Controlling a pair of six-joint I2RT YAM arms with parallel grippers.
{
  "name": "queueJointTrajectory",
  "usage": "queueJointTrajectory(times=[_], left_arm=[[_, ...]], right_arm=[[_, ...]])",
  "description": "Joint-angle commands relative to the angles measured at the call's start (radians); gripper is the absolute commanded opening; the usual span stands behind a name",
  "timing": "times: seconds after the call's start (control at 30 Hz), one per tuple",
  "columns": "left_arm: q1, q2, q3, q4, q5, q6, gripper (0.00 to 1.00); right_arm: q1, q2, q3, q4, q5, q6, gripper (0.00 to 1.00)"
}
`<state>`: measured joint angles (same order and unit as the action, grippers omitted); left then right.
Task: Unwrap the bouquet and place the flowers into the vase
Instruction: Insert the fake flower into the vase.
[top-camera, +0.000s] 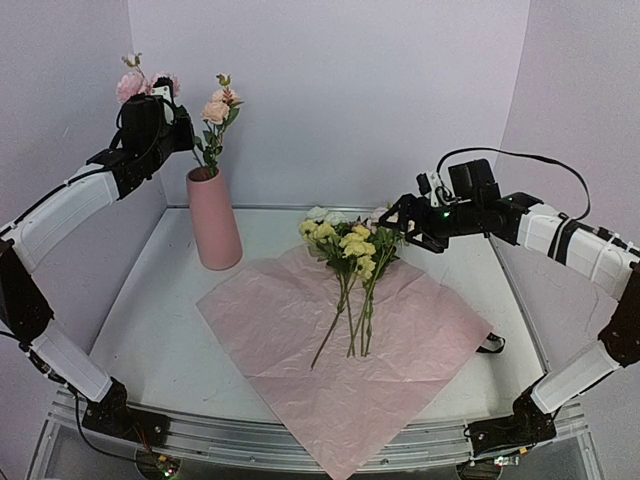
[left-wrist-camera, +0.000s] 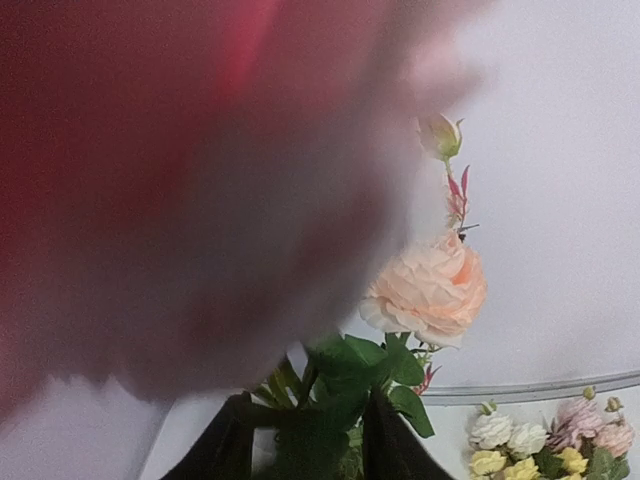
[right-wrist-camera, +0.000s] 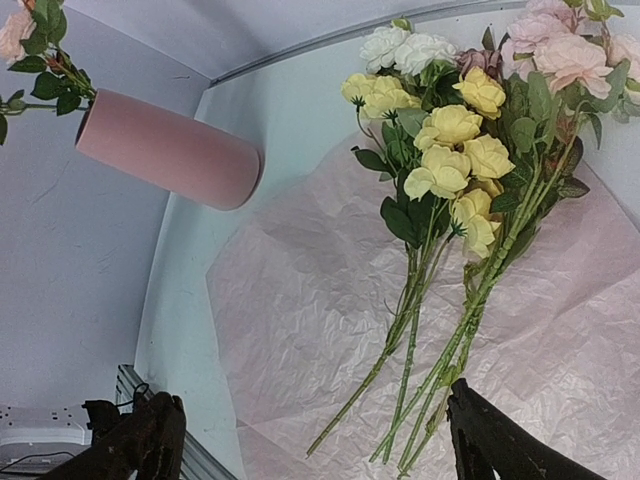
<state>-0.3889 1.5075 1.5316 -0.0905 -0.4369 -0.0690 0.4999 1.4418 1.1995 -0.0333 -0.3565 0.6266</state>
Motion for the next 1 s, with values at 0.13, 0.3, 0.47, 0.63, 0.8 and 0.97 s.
queueJointTrajectory(times=[0.13,0.3,0.47,0.63,0.8,0.97], left_arm=[[0.002,-0.004,0.029,-0.146,0.087,-0.162,0.65],[0.002,-0.032,0.039,-0.284,0.122,-0.268,0.74],[0.002,-0.078,0.014,-0.394,0.167,-0.371,0.79],[0.002,-0.145,-0.096,-0.409,0.315,-0.446,0.79],[0.002,-0.202,-0.222,-0.421,0.452,-0.519,0.75],[-0.037,-0.205,-0.331,-0.421,0.602,-0.588,0.70]], right_arm=[[0.005,0.024,0.027,-0.006,-0.015,-0.010,0.92],[0.004,0.045,0.017,-0.006,-0.004,0.001,0.92],[0.004,0.080,0.022,-0.005,-0.016,0.007,0.92],[0.004,0.136,0.036,-0.017,0.009,0.018,0.88],[0.005,0.218,0.058,-0.038,-0.006,0.052,0.67],[0.004,0.290,0.096,-0.070,-0.006,0.066,0.55]])
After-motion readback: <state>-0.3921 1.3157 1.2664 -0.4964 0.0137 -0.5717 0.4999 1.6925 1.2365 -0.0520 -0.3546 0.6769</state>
